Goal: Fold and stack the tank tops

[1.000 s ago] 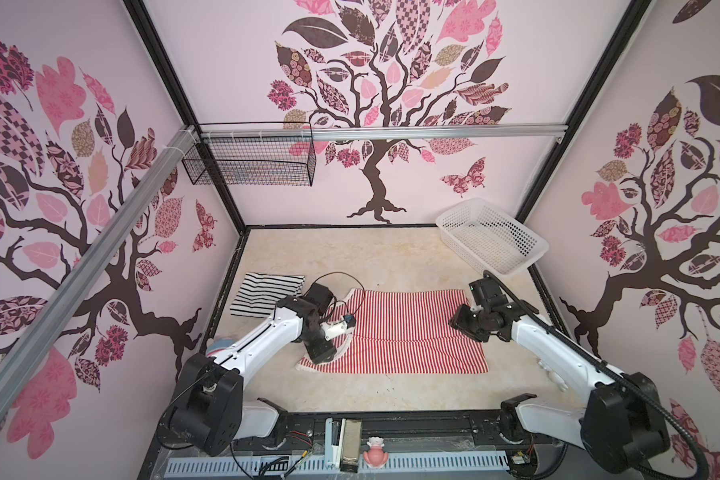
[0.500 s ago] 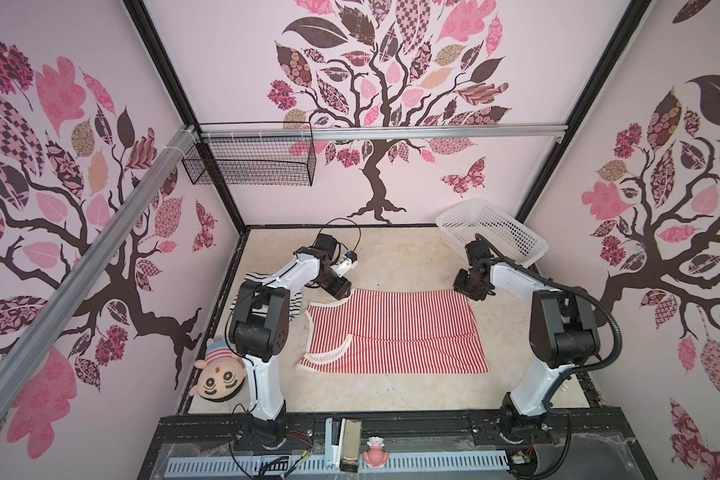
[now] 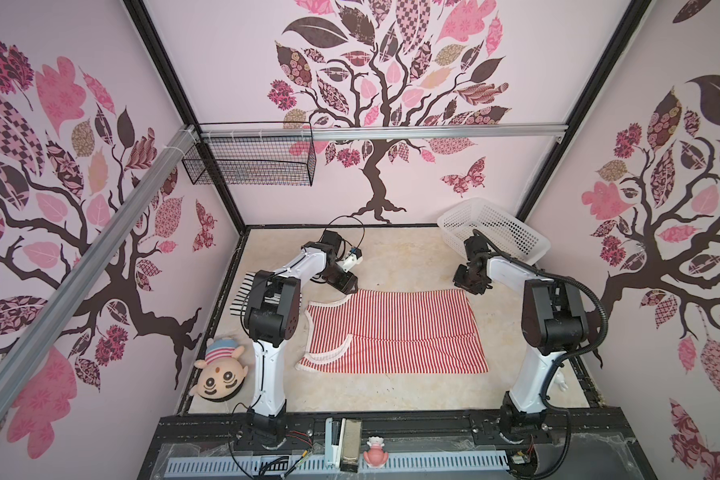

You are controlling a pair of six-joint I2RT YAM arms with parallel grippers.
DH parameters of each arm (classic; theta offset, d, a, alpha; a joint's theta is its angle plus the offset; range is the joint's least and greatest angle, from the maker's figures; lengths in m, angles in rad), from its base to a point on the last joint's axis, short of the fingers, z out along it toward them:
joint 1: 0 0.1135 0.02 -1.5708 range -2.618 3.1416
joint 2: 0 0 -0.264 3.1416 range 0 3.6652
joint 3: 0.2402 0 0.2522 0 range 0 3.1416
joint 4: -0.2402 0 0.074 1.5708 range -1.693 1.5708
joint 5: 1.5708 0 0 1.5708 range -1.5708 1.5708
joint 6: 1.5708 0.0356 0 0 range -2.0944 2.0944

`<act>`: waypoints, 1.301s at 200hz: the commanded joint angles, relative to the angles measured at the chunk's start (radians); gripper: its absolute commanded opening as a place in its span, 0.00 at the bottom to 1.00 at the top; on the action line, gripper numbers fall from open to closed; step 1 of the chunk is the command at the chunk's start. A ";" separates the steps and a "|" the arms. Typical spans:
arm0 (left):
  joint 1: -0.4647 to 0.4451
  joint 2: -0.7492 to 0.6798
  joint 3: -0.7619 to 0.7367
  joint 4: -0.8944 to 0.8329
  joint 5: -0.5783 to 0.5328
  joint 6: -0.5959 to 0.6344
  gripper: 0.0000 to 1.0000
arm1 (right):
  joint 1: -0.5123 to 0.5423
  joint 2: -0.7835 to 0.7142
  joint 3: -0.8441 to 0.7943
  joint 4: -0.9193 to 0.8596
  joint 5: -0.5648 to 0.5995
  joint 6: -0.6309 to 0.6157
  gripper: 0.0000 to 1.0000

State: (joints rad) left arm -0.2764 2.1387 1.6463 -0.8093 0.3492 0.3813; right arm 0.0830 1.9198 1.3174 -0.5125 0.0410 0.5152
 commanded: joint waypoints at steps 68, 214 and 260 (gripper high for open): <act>-0.004 0.081 0.084 -0.033 0.042 -0.029 0.59 | 0.001 0.051 0.020 -0.006 -0.046 -0.009 0.13; -0.004 -0.019 0.011 0.002 0.114 -0.039 0.00 | 0.011 -0.147 -0.064 -0.026 0.015 -0.023 0.00; -0.004 -0.141 -0.097 0.029 0.131 -0.032 0.00 | 0.011 -0.252 -0.145 -0.021 0.024 -0.014 0.00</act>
State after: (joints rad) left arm -0.2775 2.0758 1.6051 -0.8059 0.4507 0.3416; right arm 0.0895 1.7378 1.2091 -0.5121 0.0353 0.4995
